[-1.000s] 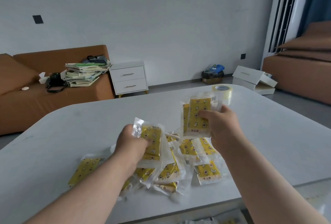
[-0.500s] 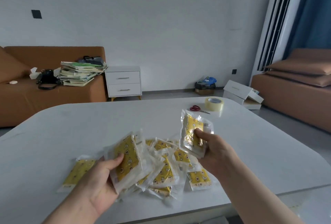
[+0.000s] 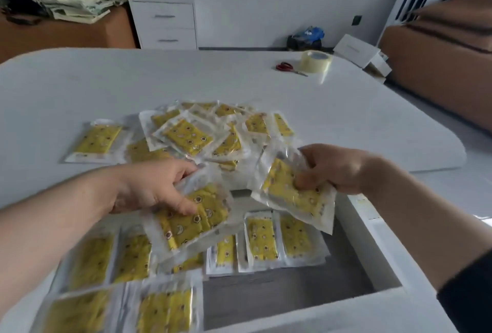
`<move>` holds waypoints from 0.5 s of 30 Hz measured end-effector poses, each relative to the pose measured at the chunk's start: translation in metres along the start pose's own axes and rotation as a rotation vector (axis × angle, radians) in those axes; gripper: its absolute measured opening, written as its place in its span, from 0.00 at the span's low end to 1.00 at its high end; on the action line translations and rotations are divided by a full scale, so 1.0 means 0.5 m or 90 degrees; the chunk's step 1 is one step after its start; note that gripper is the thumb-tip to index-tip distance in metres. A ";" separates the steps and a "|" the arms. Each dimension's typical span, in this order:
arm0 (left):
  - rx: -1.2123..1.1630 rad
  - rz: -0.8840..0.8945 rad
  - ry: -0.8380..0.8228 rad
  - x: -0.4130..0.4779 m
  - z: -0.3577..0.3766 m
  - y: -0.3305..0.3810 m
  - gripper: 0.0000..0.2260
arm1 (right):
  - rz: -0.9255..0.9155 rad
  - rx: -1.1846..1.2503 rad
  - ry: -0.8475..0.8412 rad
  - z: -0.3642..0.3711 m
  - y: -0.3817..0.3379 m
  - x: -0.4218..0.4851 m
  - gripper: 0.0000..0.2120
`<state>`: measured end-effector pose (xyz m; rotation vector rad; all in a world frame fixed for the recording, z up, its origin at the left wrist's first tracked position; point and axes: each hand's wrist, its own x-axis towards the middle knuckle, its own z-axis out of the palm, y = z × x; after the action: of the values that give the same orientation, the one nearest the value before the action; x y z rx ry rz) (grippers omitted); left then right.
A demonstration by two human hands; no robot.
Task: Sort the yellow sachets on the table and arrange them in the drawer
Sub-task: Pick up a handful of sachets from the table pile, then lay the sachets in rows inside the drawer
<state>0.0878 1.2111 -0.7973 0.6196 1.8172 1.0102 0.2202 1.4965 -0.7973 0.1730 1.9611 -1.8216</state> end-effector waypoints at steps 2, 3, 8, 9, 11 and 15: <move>0.099 -0.013 -0.029 -0.008 0.013 -0.005 0.18 | 0.107 -0.162 -0.032 0.023 0.015 -0.002 0.11; 0.159 -0.016 -0.044 -0.012 0.021 -0.006 0.16 | 0.142 -0.253 -0.047 0.035 0.023 -0.001 0.10; 0.493 -0.047 -0.115 0.009 0.100 -0.036 0.16 | 0.194 -0.630 -0.113 0.102 0.067 0.034 0.10; 0.523 -0.066 -0.119 0.023 0.116 -0.052 0.19 | 0.207 -0.672 -0.121 0.110 0.078 0.041 0.11; 0.535 -0.096 -0.110 0.052 0.143 -0.081 0.23 | 0.238 -0.722 -0.124 0.114 0.100 0.051 0.19; 0.502 -0.122 -0.079 0.084 0.178 -0.113 0.33 | 0.259 -0.734 -0.154 0.117 0.133 0.057 0.22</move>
<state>0.1503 1.2464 -0.8853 0.9208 2.0921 0.0872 0.2349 1.4416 -0.8707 -0.0280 2.2438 -0.2901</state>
